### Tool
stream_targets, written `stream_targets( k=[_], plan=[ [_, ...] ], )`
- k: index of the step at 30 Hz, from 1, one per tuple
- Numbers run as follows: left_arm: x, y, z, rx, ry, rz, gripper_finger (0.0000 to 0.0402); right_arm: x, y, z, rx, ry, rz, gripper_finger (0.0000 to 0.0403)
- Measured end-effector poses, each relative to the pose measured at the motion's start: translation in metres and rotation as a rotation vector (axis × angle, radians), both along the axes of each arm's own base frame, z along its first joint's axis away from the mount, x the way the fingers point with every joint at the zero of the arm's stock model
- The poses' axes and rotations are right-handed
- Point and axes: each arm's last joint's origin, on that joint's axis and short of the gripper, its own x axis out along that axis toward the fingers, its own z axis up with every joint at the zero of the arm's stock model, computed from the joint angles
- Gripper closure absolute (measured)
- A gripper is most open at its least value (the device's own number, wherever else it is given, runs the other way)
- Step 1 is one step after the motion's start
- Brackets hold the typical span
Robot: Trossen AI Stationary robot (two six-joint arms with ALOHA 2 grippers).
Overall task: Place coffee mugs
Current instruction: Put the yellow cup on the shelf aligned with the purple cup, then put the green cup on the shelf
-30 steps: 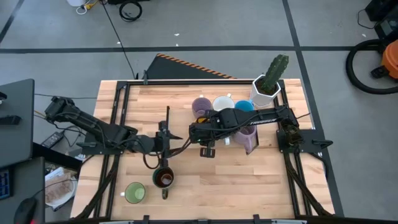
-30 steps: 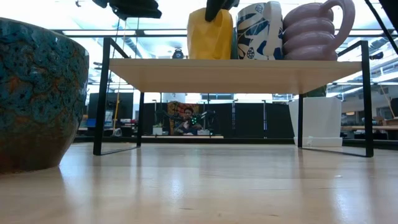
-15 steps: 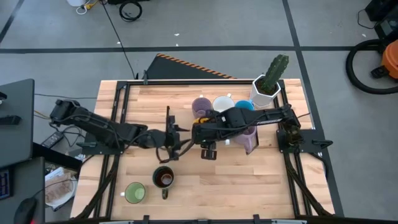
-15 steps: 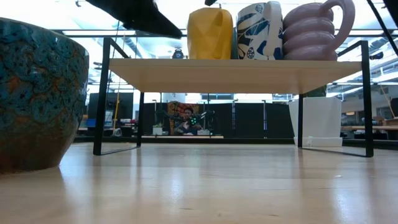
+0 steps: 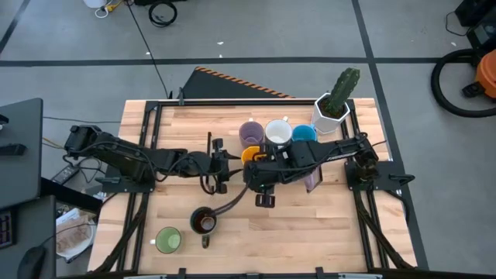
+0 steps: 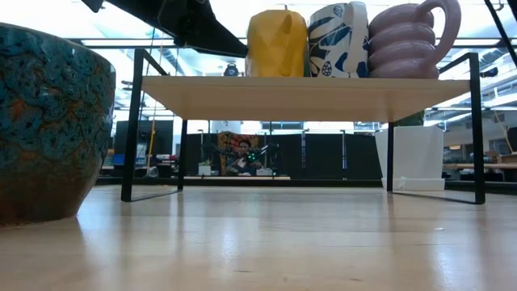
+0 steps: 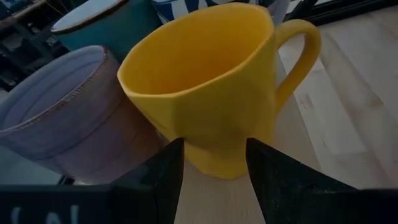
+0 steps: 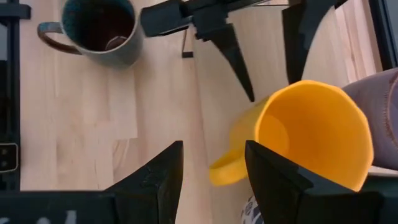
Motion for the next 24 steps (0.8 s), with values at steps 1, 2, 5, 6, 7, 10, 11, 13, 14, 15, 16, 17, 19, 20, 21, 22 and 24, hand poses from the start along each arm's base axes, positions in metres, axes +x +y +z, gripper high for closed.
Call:
stream_targets(
  k=[1,2,5,6,7,10,11,13,14,15,16,17,19,20,21,22,24],
  plan=[
    [0.0,0.0,0.0,0.001,0.002,-0.001,0.0221,-0.001,0.003,0.0,-0.002,0.002,0.008,0.0224],
    [0.0,-0.001,0.0,0.002,0.006,-0.003,0.0221,-0.003,0.005,0.0,-0.004,0.005,0.018,0.0224],
    [-0.006,-0.005,0.001,0.003,0.03,-0.016,0.0221,-0.007,0.013,0.002,-0.008,0.011,0.046,0.0224],
    [-0.009,-0.007,0.004,0.005,0.04,-0.025,0.0221,-0.008,0.015,0.002,-0.006,0.013,0.054,0.0224],
    [-0.011,-0.009,0.007,0.007,0.052,-0.036,0.0221,-0.01,0.018,0.002,0.0,0.021,0.068,0.0224],
    [-0.021,-0.018,0.018,0.018,0.106,-0.078,0.0221,-0.014,0.026,0.001,0.035,0.042,0.063,0.0224],
    [-0.023,-0.022,0.023,0.019,0.128,-0.099,0.0221,-0.016,0.029,0.001,0.05,0.041,0.059,0.0224],
    [-0.03,-0.029,0.03,0.005,0.195,-0.138,0.0221,-0.018,0.035,0.001,0.066,0.04,0.046,0.0224],
    [-0.033,-0.033,0.034,-0.013,0.226,-0.167,0.0221,-0.019,0.038,0.001,0.07,0.037,0.039,0.0224],
    [-0.035,-0.037,0.038,-0.035,0.263,-0.196,0.0221,-0.021,0.042,0.001,0.064,0.033,0.031,0.0224],
    [-0.039,-0.041,0.041,-0.066,0.309,-0.224,0.0221,-0.022,0.045,0.001,0.053,0.028,0.028,0.0224],
    [-0.043,-0.045,0.043,-0.096,0.355,-0.252,0.0221,-0.025,0.05,0.001,0.038,0.019,0.028,0.0224],
    [-0.05,-0.054,0.049,-0.18,0.419,-0.317,0.0221,-0.028,0.06,-0.001,-0.006,-0.005,0.023,0.0224],
    [-0.053,-0.059,0.051,-0.22,0.444,-0.352,0.0221,-0.029,0.065,-0.003,-0.031,-0.017,0.018,0.0224],
    [-0.057,-0.064,0.051,-0.255,0.471,-0.388,0.0221,-0.031,0.071,-0.005,-0.054,-0.024,0.017,0.0224],
    [-0.06,-0.07,0.052,-0.282,0.496,-0.422,0.0221,-0.034,0.076,-0.007,-0.073,-0.027,0.016,0.0224],
    [-0.066,-0.082,0.055,-0.321,0.516,-0.474,0.0221,-0.037,0.085,-0.009,-0.094,-0.044,0.016,0.0224]
  ],
)
